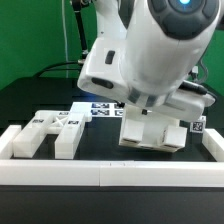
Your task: Assemble chair
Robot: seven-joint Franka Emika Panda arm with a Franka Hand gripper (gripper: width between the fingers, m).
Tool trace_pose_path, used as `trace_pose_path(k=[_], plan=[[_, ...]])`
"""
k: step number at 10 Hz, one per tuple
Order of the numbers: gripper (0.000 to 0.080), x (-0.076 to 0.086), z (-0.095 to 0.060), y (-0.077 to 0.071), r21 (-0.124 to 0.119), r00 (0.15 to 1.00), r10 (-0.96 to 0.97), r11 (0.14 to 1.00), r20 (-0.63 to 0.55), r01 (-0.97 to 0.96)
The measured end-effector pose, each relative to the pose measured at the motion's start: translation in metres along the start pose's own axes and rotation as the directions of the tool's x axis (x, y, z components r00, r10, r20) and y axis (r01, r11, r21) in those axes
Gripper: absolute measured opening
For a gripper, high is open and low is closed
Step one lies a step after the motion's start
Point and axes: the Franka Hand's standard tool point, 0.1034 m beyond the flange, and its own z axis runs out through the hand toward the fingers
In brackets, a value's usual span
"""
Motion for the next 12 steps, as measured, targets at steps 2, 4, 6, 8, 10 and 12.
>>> trace_pose_path(k=[2,4,6,8,10,12], plan=[[0.0330,0.002,0.005,0.004,-0.022,0.996,0.015,1.000,0.083,-0.014],[0.0422,0.002,0.002,0.004,-0.018,0.998,0.014,1.000,0.058,-0.013],[0.0557,0.003,0.004,0.005,-0.017,0.998,0.016,1.000,0.062,-0.015],[0.0644,0.003,0.002,0.008,-0.013,0.998,0.018,1.000,0.062,-0.017],[0.0649,0.004,0.000,0.010,-0.009,0.998,0.019,1.000,0.055,-0.018],[0.0649,0.008,-0.001,0.014,0.001,0.999,0.021,1.000,0.042,-0.021]])
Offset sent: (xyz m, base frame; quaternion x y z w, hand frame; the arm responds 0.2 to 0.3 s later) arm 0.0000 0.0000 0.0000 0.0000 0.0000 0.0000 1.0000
